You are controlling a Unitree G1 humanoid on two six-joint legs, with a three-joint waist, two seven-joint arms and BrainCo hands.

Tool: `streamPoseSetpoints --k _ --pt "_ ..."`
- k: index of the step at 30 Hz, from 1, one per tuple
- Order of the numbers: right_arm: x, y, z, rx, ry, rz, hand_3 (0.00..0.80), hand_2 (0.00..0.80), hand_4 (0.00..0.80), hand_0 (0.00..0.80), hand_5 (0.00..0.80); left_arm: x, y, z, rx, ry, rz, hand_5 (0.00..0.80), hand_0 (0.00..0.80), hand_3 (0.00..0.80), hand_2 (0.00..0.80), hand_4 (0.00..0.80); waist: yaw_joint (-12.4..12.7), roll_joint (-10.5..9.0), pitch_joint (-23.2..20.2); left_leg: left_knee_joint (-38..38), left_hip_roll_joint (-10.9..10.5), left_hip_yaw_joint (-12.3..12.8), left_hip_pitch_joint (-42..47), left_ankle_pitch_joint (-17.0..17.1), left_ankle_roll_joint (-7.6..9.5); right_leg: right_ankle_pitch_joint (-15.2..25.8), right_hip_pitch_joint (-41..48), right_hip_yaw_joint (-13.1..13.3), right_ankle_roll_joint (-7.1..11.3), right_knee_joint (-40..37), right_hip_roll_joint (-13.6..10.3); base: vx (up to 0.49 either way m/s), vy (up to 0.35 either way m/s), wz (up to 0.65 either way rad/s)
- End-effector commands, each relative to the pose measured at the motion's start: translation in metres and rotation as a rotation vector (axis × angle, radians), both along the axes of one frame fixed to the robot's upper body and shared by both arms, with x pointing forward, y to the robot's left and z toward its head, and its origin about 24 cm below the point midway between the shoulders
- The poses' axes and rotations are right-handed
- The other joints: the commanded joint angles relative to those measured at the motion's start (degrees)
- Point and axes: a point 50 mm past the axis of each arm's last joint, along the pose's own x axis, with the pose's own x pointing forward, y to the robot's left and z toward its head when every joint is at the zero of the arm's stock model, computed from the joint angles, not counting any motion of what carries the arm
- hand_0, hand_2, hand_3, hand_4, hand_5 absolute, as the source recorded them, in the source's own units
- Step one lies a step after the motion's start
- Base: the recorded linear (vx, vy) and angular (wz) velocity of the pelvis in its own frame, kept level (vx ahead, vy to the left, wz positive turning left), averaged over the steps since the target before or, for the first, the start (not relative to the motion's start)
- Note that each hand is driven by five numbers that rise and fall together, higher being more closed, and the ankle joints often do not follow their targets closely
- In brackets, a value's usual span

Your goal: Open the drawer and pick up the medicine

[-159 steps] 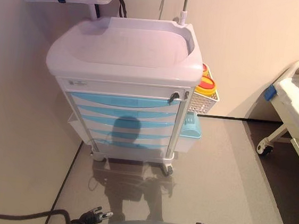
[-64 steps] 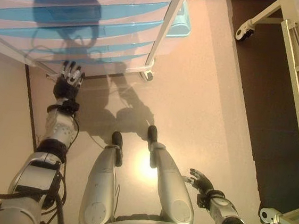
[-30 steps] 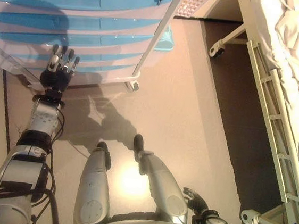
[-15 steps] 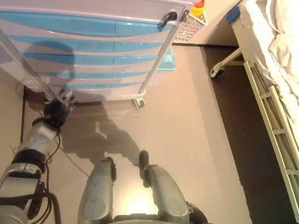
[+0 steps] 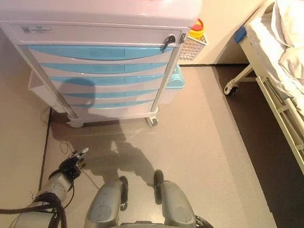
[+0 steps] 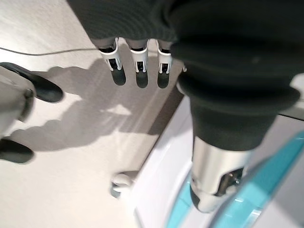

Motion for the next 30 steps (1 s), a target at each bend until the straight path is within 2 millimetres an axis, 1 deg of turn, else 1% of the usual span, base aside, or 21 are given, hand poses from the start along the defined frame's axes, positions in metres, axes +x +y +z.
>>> streamPoseSetpoints --k 1,6,10,15,18,22,23,25,29,30 --pt "-0.027 -0.002 -0.003 -0.022 0.086 0.023 0.000 0.000 0.000 0.000 0.000 0.010 0.012 0.016 0.027 -0.119 0.036 0.000 0.000 0.000 0.000 0.000 0.3 -0.54 -1.5 -0.2 -4.0 1.4 -4.7 5.0 1.28 7.7 2.4 -2.5 -1.36 -6.5 2.0 0.066 -0.015 -0.02" --pt "-0.036 -0.004 -0.005 -0.028 0.109 0.015 0.000 0.000 0.000 0.000 0.000 0.023 0.015 0.029 0.018 -0.208 0.046 0.000 0.000 0.000 0.000 0.000 0.0 -0.91 -1.2 -0.8 -3.4 1.9 -3.7 5.1 1.66 8.2 2.7 -2.9 -1.29 -6.3 2.0 0.053 -0.035 -0.03" --pt "-0.040 -0.002 -0.005 -0.030 0.094 0.025 0.000 0.000 0.000 0.000 0.000 0.036 0.022 0.044 0.007 -0.273 0.074 0.000 0.000 0.000 0.000 0.000 -0.5 -1.84 -0.8 -0.3 -2.8 2.4 -3.5 4.7 1.92 8.7 2.7 -2.7 -1.14 -6.4 2.2 0.050 -0.080 -0.06" --pt "-0.032 0.005 -0.002 -0.015 0.016 -0.007 0.000 0.000 0.000 0.000 0.000 0.056 0.038 0.074 -0.015 -0.373 0.120 0.000 0.000 0.000 0.000 0.000 -1.0 -3.82 0.0 0.7 -2.2 2.5 -4.4 4.0 2.24 9.4 1.8 -2.1 -0.93 -6.5 3.1 0.017 -0.116 -0.04" --pt "-0.023 0.009 0.000 -0.023 -0.048 -0.015 0.000 0.000 0.000 0.000 0.000 0.067 0.044 0.091 -0.005 -0.423 0.125 0.000 0.000 0.000 0.000 0.000 -1.0 -4.77 0.7 0.5 -2.1 2.3 -5.2 4.0 2.26 9.7 0.8 -2.0 -0.84 -6.8 3.8 -0.056 -0.111 -0.02" --pt "0.003 0.013 0.011 -0.091 -0.217 0.007 0.000 0.000 0.000 0.000 0.000 0.080 0.047 0.109 0.028 -0.462 0.110 0.000 0.000 0.000 0.000 0.000 -1.0 -5.60 1.6 0.5 -2.3 1.6 -6.8 4.1 2.27 10.1 -0.7 -2.0 -0.73 -7.0 4.3 -0.050 -0.066 0.01" --pt "0.017 0.015 0.018 -0.124 -0.293 0.017 0.000 0.000 0.000 0.000 0.000 0.085 0.047 0.117 0.039 -0.478 0.102 0.000 0.000 0.000 0.000 0.000 -1.1 -5.80 1.9 0.6 -2.3 1.4 -7.8 4.2 2.19 10.1 -1.4 -2.0 -0.68 -6.9 4.5 -0.086 -0.057 0.03" --pt "0.037 0.015 0.030 -0.168 -0.404 -0.004 0.000 0.000 0.000 0.000 0.000 0.092 0.046 0.127 0.053 -0.508 0.087 0.000 0.000 0.000 0.000 0.000 -1.0 -5.99 2.3 0.4 -2.2 0.9 -8.9 4.4 2.07 10.0 -2.4 -2.0 -0.58 -6.8 4.8 -0.104 -0.049 0.05" --pt "0.084 0.013 0.063 -0.211 -0.642 -0.066 0.000 0.000 0.000 0.000 0.000 0.102 0.038 0.146 0.062 -0.587 0.059 0.000 0.000 0.000 0.000 0.000 -0.4 -6.14 3.2 -0.2 -2.0 -0.2 -11.2 4.5 1.72 9.3 -4.0 -2.0 -0.45 -7.1 5.6 -0.111 -0.042 0.11" --pt "0.091 0.013 0.068 -0.213 -0.678 -0.077 0.000 0.000 0.000 0.000 0.000 0.104 0.037 0.149 0.060 -0.602 0.057 0.000 0.000 0.000 0.000 0.000 -0.2 -6.23 3.3 -0.6 -2.0 -0.4 -11.6 4.6 1.64 9.3 -4.2 -2.1 -0.41 -7.3 5.8 -0.118 -0.052 0.04"
